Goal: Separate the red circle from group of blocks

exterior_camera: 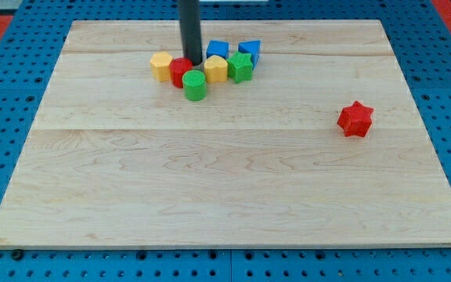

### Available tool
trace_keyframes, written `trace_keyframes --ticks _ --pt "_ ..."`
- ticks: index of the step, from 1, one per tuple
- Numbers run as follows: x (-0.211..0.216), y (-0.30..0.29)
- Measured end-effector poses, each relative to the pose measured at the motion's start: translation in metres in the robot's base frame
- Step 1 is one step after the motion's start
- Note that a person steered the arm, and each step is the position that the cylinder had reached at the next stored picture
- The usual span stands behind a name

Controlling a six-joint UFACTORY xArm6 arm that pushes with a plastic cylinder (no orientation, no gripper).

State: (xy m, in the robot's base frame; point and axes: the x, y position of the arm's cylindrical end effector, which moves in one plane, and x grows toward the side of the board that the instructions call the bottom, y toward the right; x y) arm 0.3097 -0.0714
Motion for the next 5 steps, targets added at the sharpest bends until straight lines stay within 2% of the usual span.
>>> trace_keyframes --ticks 1,3,5 --pt "0.031 -0.030" --pt "0.065 -0.056" --pt "0.092 -0.112"
